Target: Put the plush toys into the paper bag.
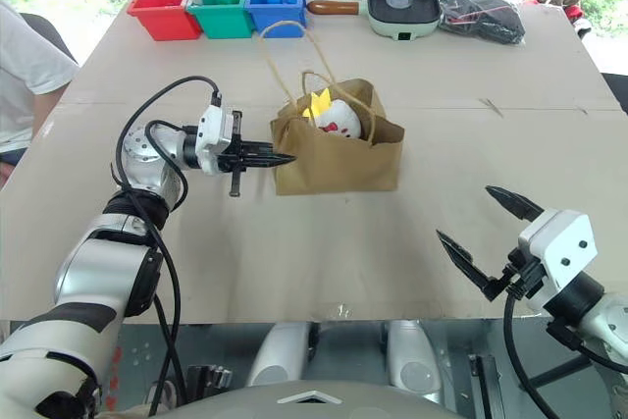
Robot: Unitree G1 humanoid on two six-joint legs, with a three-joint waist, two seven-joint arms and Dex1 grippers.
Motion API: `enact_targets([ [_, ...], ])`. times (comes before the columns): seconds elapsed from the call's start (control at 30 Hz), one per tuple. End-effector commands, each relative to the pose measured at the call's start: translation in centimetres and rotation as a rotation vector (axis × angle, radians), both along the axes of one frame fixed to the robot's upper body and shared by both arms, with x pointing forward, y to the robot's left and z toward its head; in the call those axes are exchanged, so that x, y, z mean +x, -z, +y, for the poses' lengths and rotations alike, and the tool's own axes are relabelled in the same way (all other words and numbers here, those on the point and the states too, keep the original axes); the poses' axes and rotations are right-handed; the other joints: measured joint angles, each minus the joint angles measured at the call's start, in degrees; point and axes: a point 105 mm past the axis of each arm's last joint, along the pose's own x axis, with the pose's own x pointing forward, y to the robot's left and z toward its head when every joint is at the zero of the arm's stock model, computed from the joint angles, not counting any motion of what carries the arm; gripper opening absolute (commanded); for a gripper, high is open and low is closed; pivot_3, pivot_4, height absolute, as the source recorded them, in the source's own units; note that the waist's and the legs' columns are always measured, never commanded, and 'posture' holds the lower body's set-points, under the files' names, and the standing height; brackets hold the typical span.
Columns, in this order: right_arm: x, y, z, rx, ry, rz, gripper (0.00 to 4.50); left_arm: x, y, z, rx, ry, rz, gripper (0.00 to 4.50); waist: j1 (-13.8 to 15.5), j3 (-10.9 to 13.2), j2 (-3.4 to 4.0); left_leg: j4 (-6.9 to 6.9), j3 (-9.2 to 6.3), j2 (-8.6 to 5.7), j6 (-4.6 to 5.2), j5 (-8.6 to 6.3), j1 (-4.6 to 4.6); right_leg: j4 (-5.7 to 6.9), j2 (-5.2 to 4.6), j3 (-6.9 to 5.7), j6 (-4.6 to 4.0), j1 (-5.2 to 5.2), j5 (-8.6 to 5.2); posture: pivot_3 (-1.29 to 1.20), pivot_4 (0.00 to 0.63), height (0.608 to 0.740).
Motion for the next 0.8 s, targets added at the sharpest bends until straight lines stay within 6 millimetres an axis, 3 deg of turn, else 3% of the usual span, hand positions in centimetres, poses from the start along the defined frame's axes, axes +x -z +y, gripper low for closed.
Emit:
enact_targets([
  [0.03, 0.0, -0.7, 0.5, -0.006, -0.017, -0.043, 4.50, 0.2, -0.4, 0.7, 0.036, -0.013, 0.001, 0.34, 0.01, 0.00, 0.00, 0.00, 0.00, 0.00, 0.00, 0.00, 0.00, 0.00, 0.00, 0.00, 0.00, 0.00, 0.00, 0.00, 0.150, 0.740],
  [0.1, 0.2, -0.9, 0.8, -0.002, -0.028, -0.049, 4.50, 0.0, -0.6, 1.2, 0.020, -0.022, 0.017, 0.86, -0.15, 0.01, 0.01, 0.00, 0.00, 0.00, 0.00, 0.00, 0.01, 0.02, 0.00, 0.00, 0.00, 0.00, 0.00, 0.00, 0.150, 0.740],
  [0.3, 0.5, -1.4, 1.3, 0.009, -0.062, -0.061, 4.50, -0.1, -2.1, 2.5, -0.126, -0.072, 0.081, 3.34, -0.07, 0.01, 0.01, 0.00, -0.01, 0.00, 0.00, 0.00, 0.02, 0.22, 0.00, 0.01, -0.01, -0.05, -0.01, 0.00, 0.150, 0.740],
  [0.37, 0.7, -1.6, 1.4, 0.012, -0.077, -0.058, 4.50, -0.7, -2.3, 3.7, -0.163, -0.104, 0.121, 4.36, -0.11, 0.01, 0.01, 0.03, -0.01, 0.00, 0.00, 0.00, 0.01, 0.25, 0.00, 0.01, -0.01, -0.05, -0.01, 0.00, 0.150, 0.740],
  [0.57, 1.2, -1.2, 0.2, 0.009, -0.084, -0.013, 4.50, -3.8, -1.4, 7.3, -0.206, -0.340, 0.246, 4.36, -1.00, 0.01, 0.05, 0.01, 0.04, 0.07, 0.00, 0.00, 0.13, 0.42, 0.01, 0.10, -0.04, -0.06, -0.02, 0.00, 0.150, 0.740],
  [0.8, -0.1, 0.4, -5.1, -0.071, -0.021, 0.099, 4.50, -10.1, 1.0, 8.6, -0.202, -0.553, 0.384, 4.36, 0.14, -0.02, 0.04, -0.04, 0.31, 0.12, -0.02, -0.02, 0.25, 0.33, -0.16, 0.26, -0.28, -0.01, -0.15, 0.00, 0.150, 0.740],
])
